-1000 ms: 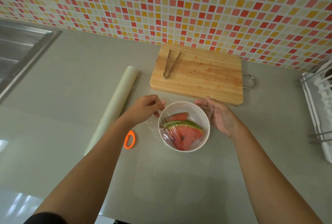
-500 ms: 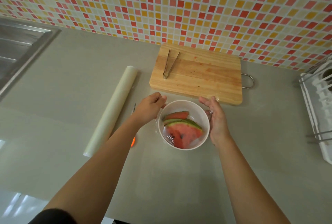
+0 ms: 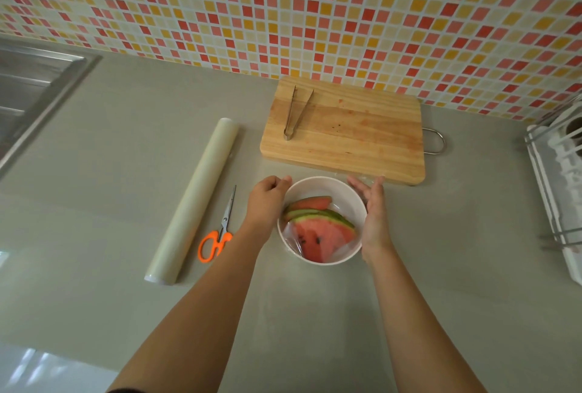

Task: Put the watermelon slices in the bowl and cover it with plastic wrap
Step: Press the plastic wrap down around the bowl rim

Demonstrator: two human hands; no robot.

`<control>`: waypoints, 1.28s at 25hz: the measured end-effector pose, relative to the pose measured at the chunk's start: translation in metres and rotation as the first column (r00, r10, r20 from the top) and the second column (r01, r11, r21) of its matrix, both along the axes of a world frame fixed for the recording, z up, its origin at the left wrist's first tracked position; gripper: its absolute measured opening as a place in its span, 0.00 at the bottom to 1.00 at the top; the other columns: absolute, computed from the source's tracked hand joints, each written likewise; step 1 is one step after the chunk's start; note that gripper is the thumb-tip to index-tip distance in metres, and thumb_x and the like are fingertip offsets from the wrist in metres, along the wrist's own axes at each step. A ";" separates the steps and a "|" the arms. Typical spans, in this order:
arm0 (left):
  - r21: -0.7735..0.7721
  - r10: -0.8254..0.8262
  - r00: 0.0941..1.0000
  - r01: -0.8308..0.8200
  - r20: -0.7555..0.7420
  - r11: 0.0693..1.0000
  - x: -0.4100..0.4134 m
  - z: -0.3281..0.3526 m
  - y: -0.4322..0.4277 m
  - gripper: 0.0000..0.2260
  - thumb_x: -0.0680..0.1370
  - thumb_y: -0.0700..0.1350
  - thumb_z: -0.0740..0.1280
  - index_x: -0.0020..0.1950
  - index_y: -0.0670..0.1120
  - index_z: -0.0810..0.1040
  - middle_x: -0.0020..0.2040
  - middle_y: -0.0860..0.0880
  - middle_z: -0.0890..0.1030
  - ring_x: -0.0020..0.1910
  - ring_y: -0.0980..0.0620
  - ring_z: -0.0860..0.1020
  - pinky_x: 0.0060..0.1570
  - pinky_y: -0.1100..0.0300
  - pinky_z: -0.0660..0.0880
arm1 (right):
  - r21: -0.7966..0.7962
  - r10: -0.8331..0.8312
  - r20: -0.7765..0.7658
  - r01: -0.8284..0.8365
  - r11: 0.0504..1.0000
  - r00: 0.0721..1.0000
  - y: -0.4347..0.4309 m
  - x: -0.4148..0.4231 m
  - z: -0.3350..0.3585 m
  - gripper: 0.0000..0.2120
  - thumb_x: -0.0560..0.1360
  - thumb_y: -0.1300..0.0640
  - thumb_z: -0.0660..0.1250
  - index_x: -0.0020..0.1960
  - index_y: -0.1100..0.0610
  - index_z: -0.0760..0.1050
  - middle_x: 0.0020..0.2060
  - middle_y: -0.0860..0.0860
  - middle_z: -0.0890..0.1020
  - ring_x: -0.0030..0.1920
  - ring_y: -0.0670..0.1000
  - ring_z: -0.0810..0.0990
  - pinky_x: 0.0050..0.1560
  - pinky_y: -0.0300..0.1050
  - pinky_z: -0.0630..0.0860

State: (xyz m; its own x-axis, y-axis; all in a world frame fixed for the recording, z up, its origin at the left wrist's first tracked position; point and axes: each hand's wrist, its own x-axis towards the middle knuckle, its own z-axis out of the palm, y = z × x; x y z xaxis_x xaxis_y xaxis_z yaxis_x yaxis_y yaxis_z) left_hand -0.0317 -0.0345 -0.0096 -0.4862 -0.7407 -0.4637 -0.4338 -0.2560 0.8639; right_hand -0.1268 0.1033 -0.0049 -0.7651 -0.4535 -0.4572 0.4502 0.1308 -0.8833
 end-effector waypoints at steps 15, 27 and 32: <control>0.310 0.192 0.966 -0.132 -0.173 0.942 -0.005 -0.004 0.007 0.17 0.73 0.30 0.55 0.45 0.49 0.78 0.39 0.44 0.82 0.31 0.47 0.81 0.27 0.59 0.76 | 0.266 -0.012 0.078 -0.009 0.964 0.997 -0.004 -0.002 -0.011 0.39 0.69 0.26 0.38 0.59 0.48 0.73 0.50 0.50 0.80 0.47 0.49 0.78 0.50 0.46 0.73; 0.291 0.211 0.967 -0.162 -0.145 0.943 -0.004 -0.004 0.003 0.18 0.72 0.28 0.54 0.45 0.47 0.77 0.45 0.43 0.80 0.40 0.43 0.79 0.29 0.58 0.78 | -0.047 -0.357 -0.547 0.398 0.916 0.757 0.012 0.013 -0.016 0.29 0.74 0.38 0.43 0.61 0.54 0.72 0.58 0.43 0.75 0.62 0.42 0.71 0.61 0.31 0.61; 0.241 0.174 0.980 -0.148 -0.091 0.959 -0.008 -0.008 0.003 0.19 0.71 0.30 0.52 0.45 0.50 0.77 0.44 0.45 0.81 0.41 0.43 0.79 0.30 0.57 0.78 | -0.068 -0.023 -0.130 0.015 0.998 0.991 0.009 0.017 -0.022 0.32 0.70 0.29 0.43 0.54 0.45 0.78 0.52 0.51 0.83 0.54 0.50 0.81 0.51 0.45 0.77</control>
